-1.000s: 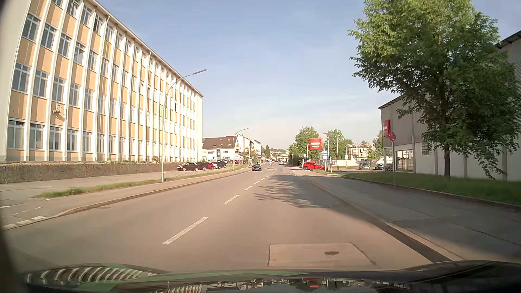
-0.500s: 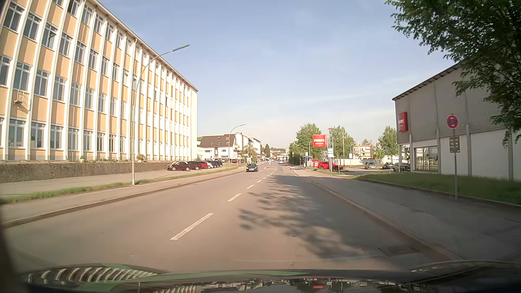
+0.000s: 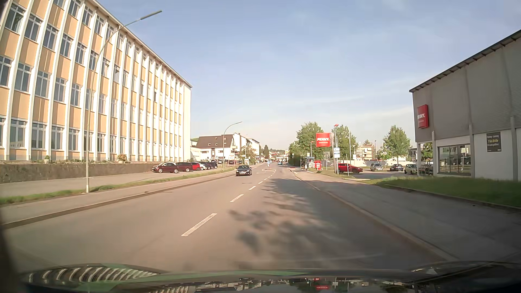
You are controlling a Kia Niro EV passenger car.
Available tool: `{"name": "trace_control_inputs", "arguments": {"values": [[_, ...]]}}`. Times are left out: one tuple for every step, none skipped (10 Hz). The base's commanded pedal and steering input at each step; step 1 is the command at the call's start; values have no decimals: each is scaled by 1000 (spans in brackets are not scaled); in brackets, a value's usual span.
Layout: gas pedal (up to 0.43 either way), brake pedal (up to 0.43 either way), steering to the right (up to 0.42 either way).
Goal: Follow the waypoints while adhering to traffic rules and regulations
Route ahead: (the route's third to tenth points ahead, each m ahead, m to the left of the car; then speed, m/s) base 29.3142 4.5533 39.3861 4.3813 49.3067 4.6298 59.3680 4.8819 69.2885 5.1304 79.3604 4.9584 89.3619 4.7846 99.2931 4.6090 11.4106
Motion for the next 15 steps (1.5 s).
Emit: {"name": "trace_control_inputs", "arguments": {"values": [[28, 0, 0], [39, 0, 0], [47, 0, 0], [59, 0, 0], [59, 0, 0], [67, 0, 0], [87, 0, 0], [98, 0, 0], [98, 0, 0], [98, 0, 0], [98, 0, 0], [98, 0, 0], [98, 0, 0], [98, 0, 0], [98, 0, 0]]}}
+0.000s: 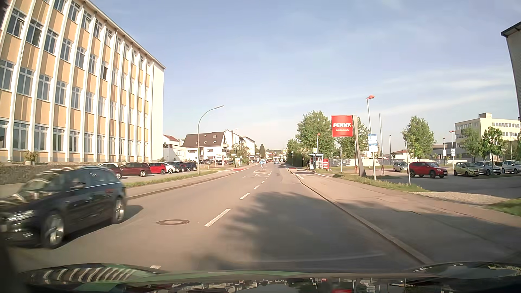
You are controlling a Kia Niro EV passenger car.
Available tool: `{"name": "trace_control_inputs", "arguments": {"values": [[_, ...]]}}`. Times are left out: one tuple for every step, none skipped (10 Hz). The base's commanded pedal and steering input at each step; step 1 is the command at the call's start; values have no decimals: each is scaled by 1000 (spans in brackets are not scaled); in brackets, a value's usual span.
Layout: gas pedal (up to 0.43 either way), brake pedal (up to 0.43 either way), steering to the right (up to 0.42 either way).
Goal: Follow the waypoints while adhering to traffic rules and regulations
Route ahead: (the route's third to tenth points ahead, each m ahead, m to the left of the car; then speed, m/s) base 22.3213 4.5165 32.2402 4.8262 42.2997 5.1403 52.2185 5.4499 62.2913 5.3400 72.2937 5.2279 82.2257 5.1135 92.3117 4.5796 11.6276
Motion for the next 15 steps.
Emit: {"name": "trace_control_inputs", "arguments": {"values": [[98, 0, 0], [98, 0, -1], [87, 0, -2], [87, 0, -2], [87, 0, -2], [79, 0, -2], [79, 0, -3], [67, 0, -2], [59, 0, -3], [59, 0, -2], [59, 0, 0], [47, 0, 2], [47, 0, 2], [47, 0, 2], [47, 0, 2]]}}
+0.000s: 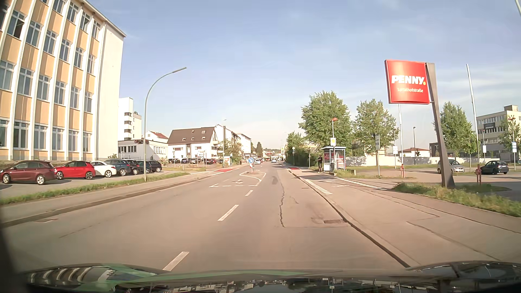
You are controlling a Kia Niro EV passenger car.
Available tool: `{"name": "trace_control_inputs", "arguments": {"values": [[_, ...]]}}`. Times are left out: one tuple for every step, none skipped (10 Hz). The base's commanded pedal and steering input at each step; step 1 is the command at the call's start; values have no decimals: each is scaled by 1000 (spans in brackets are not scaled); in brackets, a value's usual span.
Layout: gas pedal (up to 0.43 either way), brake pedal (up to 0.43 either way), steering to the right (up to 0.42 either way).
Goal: Follow the waypoints while adhering to traffic rules and regulations
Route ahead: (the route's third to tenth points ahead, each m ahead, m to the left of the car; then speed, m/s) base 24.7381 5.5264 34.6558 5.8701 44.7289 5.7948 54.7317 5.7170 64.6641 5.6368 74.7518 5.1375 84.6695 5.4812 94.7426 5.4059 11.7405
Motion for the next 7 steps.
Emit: {"name": "trace_control_inputs", "arguments": {"values": [[47, 0, 2], [47, 0, 1], [47, 0, 1], [47, 0, 1], [47, 0, 1], [47, 0, 0], [47, 0, -2]]}}
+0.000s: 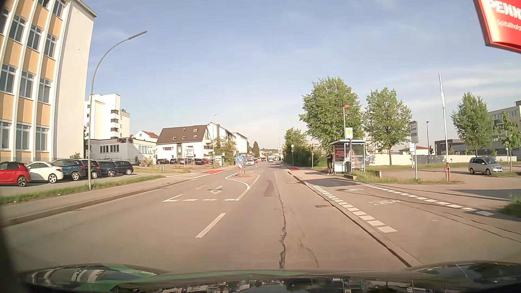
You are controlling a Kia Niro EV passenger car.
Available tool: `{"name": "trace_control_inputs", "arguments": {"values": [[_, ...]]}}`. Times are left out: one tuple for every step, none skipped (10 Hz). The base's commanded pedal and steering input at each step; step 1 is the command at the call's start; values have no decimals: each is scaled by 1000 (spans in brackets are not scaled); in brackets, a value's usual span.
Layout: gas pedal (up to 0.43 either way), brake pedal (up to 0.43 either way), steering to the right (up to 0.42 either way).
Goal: Follow the waypoints while adhering to traffic rules and regulations
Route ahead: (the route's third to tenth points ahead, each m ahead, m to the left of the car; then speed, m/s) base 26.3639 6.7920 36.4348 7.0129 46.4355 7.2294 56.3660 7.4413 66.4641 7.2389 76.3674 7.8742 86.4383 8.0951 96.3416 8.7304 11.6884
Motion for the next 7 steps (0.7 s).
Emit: {"name": "trace_control_inputs", "arguments": {"values": [[59, 0, -3], [59, 0, -6], [47, 0, -8], [47, 0, -8], [39, 0, -10], [39, 0, -11], [39, 0, -12]]}}
